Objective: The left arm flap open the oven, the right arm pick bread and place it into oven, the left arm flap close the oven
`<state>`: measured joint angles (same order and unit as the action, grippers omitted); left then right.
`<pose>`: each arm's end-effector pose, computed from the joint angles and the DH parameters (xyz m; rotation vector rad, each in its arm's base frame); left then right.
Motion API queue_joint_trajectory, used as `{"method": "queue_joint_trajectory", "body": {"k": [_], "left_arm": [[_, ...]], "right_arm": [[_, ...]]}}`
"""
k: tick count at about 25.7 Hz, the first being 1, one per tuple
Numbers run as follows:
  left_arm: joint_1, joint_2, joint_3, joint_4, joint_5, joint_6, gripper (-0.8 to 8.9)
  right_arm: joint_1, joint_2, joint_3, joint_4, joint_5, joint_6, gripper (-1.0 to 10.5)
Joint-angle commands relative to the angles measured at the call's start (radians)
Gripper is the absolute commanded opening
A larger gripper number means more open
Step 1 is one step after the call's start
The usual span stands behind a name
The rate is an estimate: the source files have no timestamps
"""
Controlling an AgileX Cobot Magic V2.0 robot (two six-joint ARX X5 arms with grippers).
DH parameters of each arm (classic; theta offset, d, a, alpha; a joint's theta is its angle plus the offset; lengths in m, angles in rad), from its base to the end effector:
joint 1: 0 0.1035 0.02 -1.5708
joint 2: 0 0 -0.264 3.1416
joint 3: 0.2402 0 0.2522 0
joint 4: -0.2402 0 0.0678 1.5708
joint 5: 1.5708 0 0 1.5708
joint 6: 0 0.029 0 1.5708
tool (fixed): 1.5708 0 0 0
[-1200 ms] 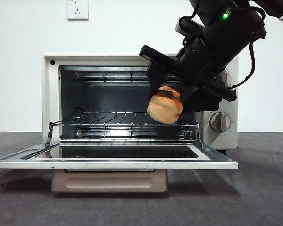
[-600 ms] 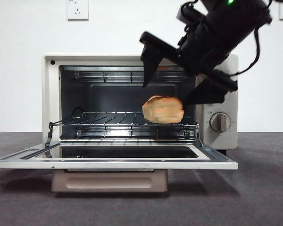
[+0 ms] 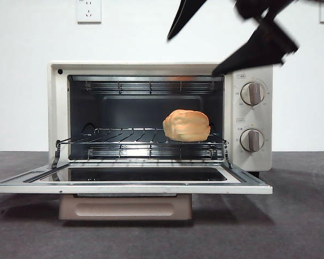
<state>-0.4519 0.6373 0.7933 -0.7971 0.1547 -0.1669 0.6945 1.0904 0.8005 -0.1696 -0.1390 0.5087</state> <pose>0.1040 -0.0555 0.3002 -0.0599 0.6900 -0.5296 0.1791 0.1544 0.2823 0.3413 0.6490 0.6808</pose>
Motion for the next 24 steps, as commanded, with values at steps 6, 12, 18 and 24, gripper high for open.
{"method": "queue_joint_trajectory", "body": {"k": [6,12,18,24], "left_arm": [[0.001,0.041,0.004,0.038,-0.002,0.014,0.15],[0.006,0.074,0.003,0.072,-0.002,-0.005,0.15],[0.048,0.101,-0.023,0.146,-0.002,-0.042,0.14],[0.136,0.113,-0.163,0.288,0.048,-0.093,0.14]], "right_arm": [[0.0,-0.208,0.019,-0.256,0.01,-0.217,4.4],[-0.008,-0.327,0.019,-0.417,0.017,-0.311,4.4],[-0.011,-0.383,0.019,-0.439,0.035,-0.315,4.4],[-0.011,-0.412,0.019,-0.451,0.035,-0.314,4.4]]}}
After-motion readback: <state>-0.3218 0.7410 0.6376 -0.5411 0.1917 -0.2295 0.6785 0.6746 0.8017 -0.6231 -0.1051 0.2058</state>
